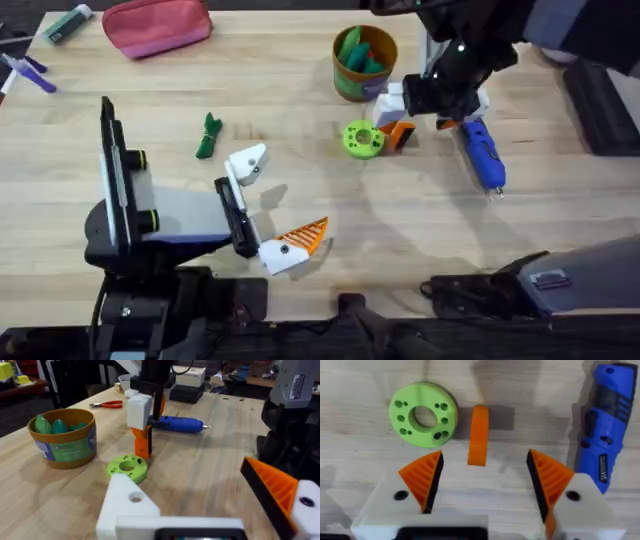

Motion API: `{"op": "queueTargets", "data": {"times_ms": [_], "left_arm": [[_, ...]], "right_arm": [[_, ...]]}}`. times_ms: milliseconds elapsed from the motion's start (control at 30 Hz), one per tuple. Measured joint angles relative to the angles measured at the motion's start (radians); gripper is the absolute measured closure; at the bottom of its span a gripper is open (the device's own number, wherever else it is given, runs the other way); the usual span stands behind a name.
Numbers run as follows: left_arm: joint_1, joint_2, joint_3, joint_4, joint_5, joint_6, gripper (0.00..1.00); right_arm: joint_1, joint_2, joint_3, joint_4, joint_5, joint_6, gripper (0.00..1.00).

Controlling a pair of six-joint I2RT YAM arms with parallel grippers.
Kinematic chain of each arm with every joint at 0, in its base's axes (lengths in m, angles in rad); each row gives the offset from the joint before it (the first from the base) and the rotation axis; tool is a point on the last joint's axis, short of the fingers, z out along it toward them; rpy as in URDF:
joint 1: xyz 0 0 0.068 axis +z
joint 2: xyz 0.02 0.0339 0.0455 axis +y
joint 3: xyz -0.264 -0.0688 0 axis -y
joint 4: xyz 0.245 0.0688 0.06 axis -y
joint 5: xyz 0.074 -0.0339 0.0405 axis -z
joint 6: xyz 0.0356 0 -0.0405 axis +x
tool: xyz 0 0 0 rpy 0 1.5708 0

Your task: Pick up the gripper from the table and insert it into the empty holder that is missing its gripper. Then pick up a screw, insert it into the mounting hole, and use the screwdriver to tighten it. Finally, clean up the table by picking up the vegetable and placing it into the bucket.

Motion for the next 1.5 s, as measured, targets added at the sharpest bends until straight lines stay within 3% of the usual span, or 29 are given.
{"op": "queueTargets", "data": {"times_ms": [600,1000,1333,1433,1467,1500], "left_arm": [[0.000,0.000,0.000,0.000,0.000,0.000,0.015],[0.000,0.000,0.000,0.000,0.000,0.000,0.016],[0.000,0.000,0.000,0.000,0.000,0.000,0.014],[0.000,0.000,0.000,0.000,0.000,0.000,0.015],[0.000,0.000,0.000,0.000,0.000,0.000,0.015],[0.000,0.000,0.000,0.000,0.000,0.000,0.016]], "right_arm": [[0.000,0.063,0.002,0.007,-0.048,0.048,0.088],[-0.008,0.064,0.005,0.032,-0.048,0.056,0.255],[-0.008,0.064,0.005,0.031,-0.049,0.060,0.611],[-0.008,0.064,0.005,0.031,-0.048,0.060,0.673],[-0.008,0.064,0.005,0.031,-0.049,0.063,0.857],[-0.008,0.064,0.005,0.032,-0.048,0.063,0.934]]}}
